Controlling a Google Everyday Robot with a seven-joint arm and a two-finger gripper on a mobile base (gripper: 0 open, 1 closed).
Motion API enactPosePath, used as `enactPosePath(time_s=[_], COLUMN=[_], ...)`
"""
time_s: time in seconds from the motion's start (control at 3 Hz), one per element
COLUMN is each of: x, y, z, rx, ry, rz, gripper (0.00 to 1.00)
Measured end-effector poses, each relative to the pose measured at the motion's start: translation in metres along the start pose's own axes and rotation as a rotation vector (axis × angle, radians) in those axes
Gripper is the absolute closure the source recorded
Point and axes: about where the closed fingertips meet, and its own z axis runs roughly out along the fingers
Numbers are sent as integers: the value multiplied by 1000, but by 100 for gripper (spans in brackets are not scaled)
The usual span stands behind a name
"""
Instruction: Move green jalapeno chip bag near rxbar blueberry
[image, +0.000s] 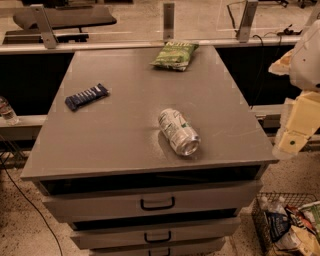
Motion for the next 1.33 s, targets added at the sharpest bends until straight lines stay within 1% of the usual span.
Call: enactPosePath(time_s=[0.33, 0.67, 1.0, 1.33], x=[0, 1, -13, -34], y=[0, -14, -55, -119], z=[0, 6, 31, 67], rx=[0, 1, 30, 92], ry=[0, -34, -129, -272], rz=[0, -18, -58, -45], gripper=[0, 0, 0, 0])
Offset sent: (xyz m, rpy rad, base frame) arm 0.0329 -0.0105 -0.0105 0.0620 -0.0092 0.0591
